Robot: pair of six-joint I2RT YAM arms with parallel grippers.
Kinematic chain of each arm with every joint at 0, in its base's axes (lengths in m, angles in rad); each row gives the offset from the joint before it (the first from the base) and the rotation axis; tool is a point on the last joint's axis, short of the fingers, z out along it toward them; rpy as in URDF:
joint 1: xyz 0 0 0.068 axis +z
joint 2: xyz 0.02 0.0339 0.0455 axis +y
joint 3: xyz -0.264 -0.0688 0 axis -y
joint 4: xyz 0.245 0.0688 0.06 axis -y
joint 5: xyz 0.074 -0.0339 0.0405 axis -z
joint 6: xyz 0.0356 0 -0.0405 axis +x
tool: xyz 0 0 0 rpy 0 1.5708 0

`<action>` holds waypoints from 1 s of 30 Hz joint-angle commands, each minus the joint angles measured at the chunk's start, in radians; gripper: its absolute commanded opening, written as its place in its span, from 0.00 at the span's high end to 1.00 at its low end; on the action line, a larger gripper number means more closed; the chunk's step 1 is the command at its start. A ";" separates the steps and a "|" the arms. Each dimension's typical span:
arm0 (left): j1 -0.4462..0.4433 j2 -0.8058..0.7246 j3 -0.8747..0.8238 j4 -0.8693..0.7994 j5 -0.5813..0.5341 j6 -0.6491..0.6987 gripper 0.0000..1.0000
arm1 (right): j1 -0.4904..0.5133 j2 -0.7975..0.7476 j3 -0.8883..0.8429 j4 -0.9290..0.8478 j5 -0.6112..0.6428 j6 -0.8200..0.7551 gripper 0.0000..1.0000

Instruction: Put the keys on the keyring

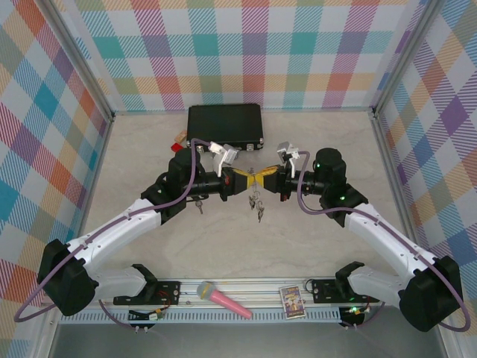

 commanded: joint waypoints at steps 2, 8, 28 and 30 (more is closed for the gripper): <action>0.018 -0.035 -0.001 0.069 0.021 -0.027 0.87 | 0.012 -0.011 0.006 0.018 0.001 -0.006 1.00; 0.098 -0.086 -0.046 0.182 0.071 -0.123 0.79 | 0.012 -0.026 -0.004 0.025 0.005 -0.001 1.00; 0.112 0.024 -0.056 0.293 0.218 -0.206 0.67 | 0.011 -0.003 0.011 0.090 -0.075 0.066 1.00; 0.112 0.027 -0.059 0.291 0.221 -0.203 0.67 | 0.011 0.004 0.017 0.097 -0.083 0.073 1.00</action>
